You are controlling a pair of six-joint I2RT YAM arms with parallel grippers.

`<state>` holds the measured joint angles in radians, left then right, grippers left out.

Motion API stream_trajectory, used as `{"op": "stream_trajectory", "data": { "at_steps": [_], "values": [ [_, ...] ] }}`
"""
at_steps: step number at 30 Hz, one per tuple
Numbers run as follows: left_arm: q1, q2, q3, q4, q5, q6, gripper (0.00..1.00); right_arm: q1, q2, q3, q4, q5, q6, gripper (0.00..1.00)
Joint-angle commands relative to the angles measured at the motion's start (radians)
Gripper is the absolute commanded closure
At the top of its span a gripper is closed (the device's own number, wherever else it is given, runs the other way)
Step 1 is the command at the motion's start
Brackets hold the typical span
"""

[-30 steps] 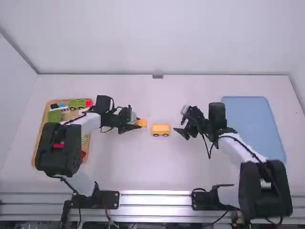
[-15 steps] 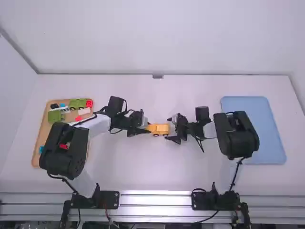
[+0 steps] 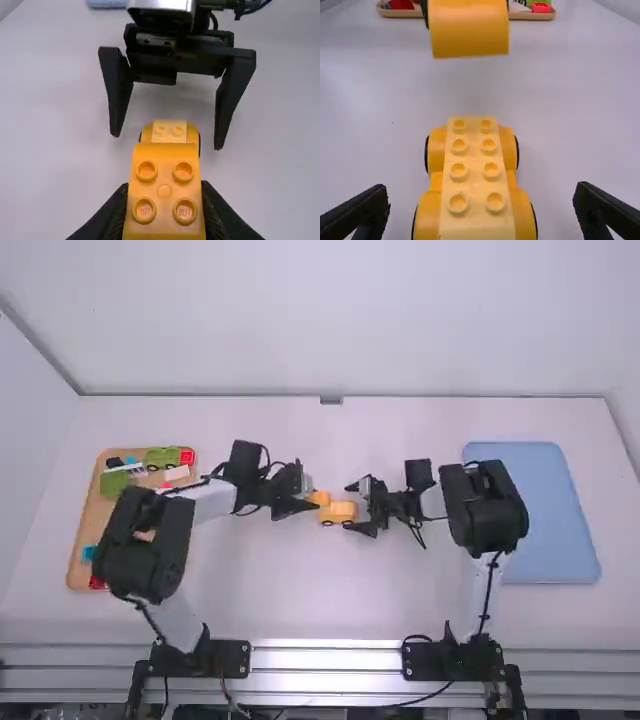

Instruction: Assemble lego blocks to make yellow taxi

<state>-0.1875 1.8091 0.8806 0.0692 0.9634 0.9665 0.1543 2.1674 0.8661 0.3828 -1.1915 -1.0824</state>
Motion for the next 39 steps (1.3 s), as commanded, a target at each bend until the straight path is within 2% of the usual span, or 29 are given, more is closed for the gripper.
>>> {"op": "stream_trajectory", "data": {
  "at_steps": [1,12,15,24,28,30,31,33,39],
  "values": [
    [-0.012,0.021,-0.005,0.004,0.022,-0.027,0.76,0.003,0.018,-0.004,-0.002,0.012,-0.018,0.02],
    [-0.016,0.041,-0.005,0.024,0.015,-0.035,0.76,0.069,0.018,-0.003,-0.002,0.116,-0.014,0.0],
    [-0.017,0.041,-0.005,0.017,0.015,-0.035,0.76,0.062,0.018,-0.003,-0.004,0.115,-0.013,0.07],
    [-0.017,0.041,-0.005,0.011,0.015,-0.035,0.77,0.053,0.018,-0.003,0.001,0.122,0.031,0.17],
    [-0.017,0.041,-0.005,0.011,0.016,-0.034,0.77,0.057,0.018,-0.003,-0.002,0.122,0.031,0.29],
    [-0.017,0.041,-0.005,0.012,0.023,-0.035,0.77,0.054,0.018,-0.003,-0.003,0.124,0.031,0.4],
    [-0.017,0.041,-0.005,0.011,0.022,-0.035,0.77,0.054,0.018,-0.003,-0.006,0.124,0.031,0.41],
    [-0.028,0.043,-0.005,0.011,0.021,-0.035,0.77,0.054,0.018,-0.003,-0.018,0.123,0.031,0.5],
    [-0.061,0.057,-0.005,0.046,0.018,-0.034,0.8,0.054,0.018,-0.003,-0.051,0.123,0.031,0.51]
  ]
}}
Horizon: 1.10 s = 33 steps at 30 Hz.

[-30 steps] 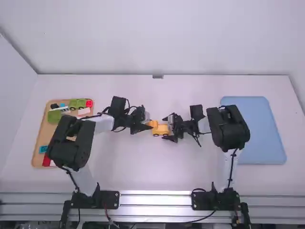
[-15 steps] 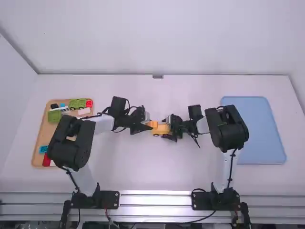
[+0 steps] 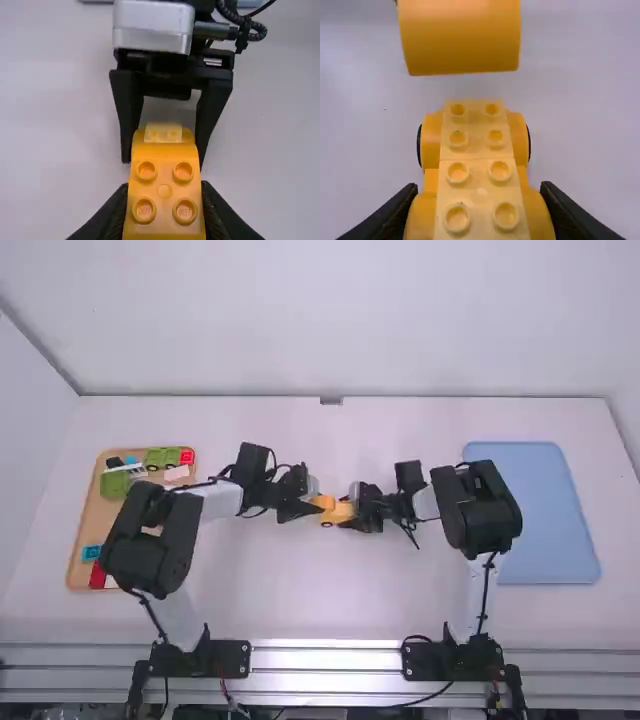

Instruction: Assemble lego blocks to make yellow taxi

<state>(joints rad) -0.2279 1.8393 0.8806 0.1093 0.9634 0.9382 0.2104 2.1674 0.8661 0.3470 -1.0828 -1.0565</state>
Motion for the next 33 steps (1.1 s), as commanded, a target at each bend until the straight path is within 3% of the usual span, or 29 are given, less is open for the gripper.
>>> {"op": "stream_trajectory", "data": {
  "at_steps": [1,10,33],
  "values": [
    [-0.029,0.037,-0.005,0.024,0.015,-0.007,0.8,-0.002,0.018,-0.003,-0.018,0.014,0.005,0.51],
    [-0.053,0.142,-0.005,0.185,0.042,-0.104,0.84,0.001,0.018,-0.003,-0.018,0.014,0.005,0.51],
    [-0.061,0.173,-0.005,0.231,0.083,-0.104,0.86,0.008,0.018,-0.003,-0.015,0.014,0.004,0.51]
  ]
}}
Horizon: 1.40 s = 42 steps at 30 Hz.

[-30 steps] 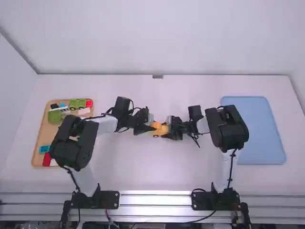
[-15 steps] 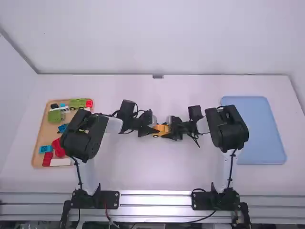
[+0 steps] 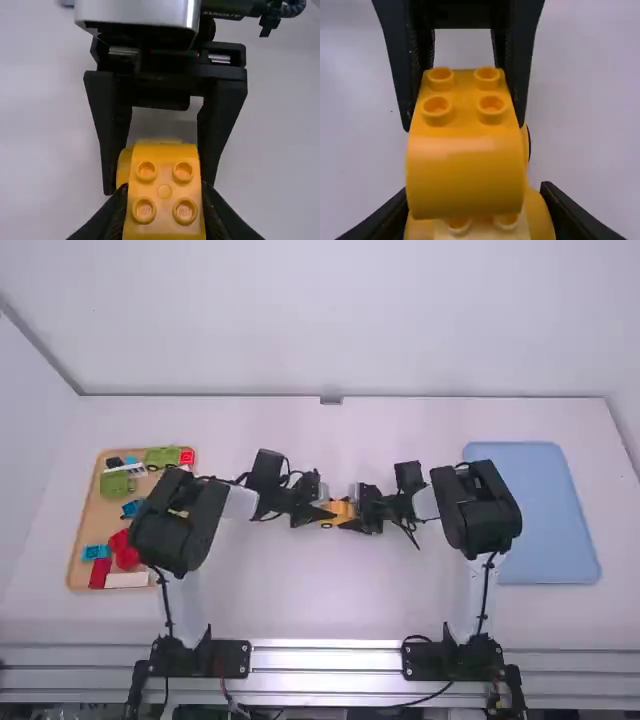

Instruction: Assemble lego blocks to make yellow taxi

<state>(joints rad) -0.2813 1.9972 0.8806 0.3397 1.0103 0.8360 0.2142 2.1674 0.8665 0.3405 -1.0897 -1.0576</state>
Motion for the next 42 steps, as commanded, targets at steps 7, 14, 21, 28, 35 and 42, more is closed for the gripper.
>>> {"op": "stream_trajectory", "data": {
  "at_steps": [7,14,21,28,35,42],
  "values": [
    [-0.018,0.016,-0.005,-0.003,0.008,-0.002,0.86,0.004,0.018,-0.003,-0.009,0.021,0.006,0.51],
    [-0.02,0.016,-0.005,-0.013,-0.006,-0.002,0.87,0.004,0.018,-0.003,-0.01,0.014,0.006,0.5],
    [-0.02,0.016,-0.005,-0.012,-0.052,-0.002,0.87,0.003,0.018,-0.003,-0.012,0.014,0.006,0.5],
    [-0.02,0.016,-0.005,-0.005,-0.051,-0.002,0.87,0.004,0.018,-0.003,-0.012,0.014,0.006,0.5],
    [-0.02,0.02,-0.005,-0.007,-0.051,-0.001,0.87,0.005,0.018,-0.003,-0.012,0.014,0.005,0.5],
    [-0.02,0.081,-0.005,0.067,0.008,-0.042,0.84,0.015,0.018,-0.003,-0.012,0.021,0.006,0.5]
  ]
}}
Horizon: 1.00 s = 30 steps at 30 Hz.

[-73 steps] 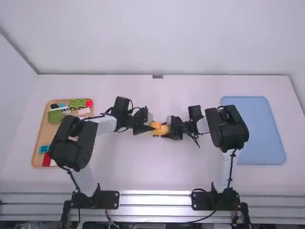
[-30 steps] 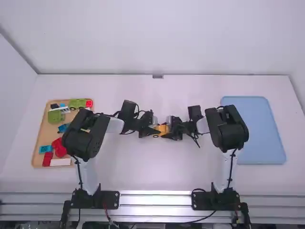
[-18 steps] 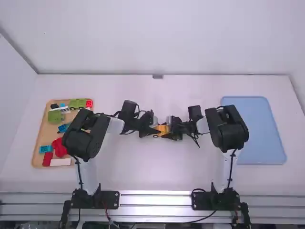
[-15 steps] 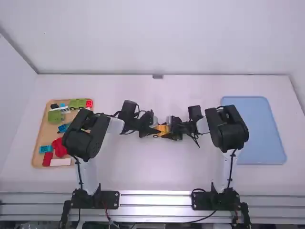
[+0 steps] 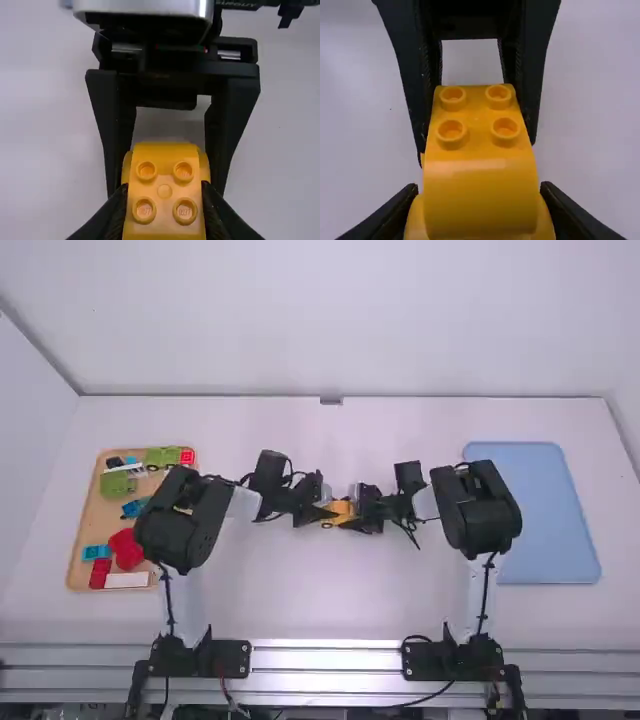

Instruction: Assemble lego blocks to make yellow taxi

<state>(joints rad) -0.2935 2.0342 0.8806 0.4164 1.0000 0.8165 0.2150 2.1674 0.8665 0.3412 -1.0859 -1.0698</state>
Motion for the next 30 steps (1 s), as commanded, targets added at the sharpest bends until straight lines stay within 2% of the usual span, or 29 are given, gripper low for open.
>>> {"op": "stream_trajectory", "data": {
  "at_steps": [1,6,10,13,20,30],
  "values": [
    [-0.008,0.044,-0.005,-0.013,0.02,-0.021,0.84,0.014,0.018,-0.003,-0.013,0.016,0.018,0.5],
    [-0.008,0.043,-0.004,-0.015,-0.007,-0.013,0.83,0.014,0.018,-0.003,-0.012,0.014,0.018,0.5],
    [-0.011,0.043,-0.003,-0.023,-0.005,-0.021,0.94,0.014,0.018,-0.003,-0.012,0.017,0.018,0.49],
    [-0.025,0.043,-0.003,-0.043,-0.025,-0.016,0.96,0.014,0.018,-0.003,-0.012,0.018,0.018,0.47],
    [-0.088,0.043,0.0,-0.098,-0.174,-0.019,0.98,0.014,0.018,-0.003,-0.012,0.018,0.018,0.46],
    [-0.101,0.043,0.093,-0.395,-0.292,0.124,0.98,0.014,0.018,-0.003,-0.012,0.031,0.019,0.46]
  ]
}}
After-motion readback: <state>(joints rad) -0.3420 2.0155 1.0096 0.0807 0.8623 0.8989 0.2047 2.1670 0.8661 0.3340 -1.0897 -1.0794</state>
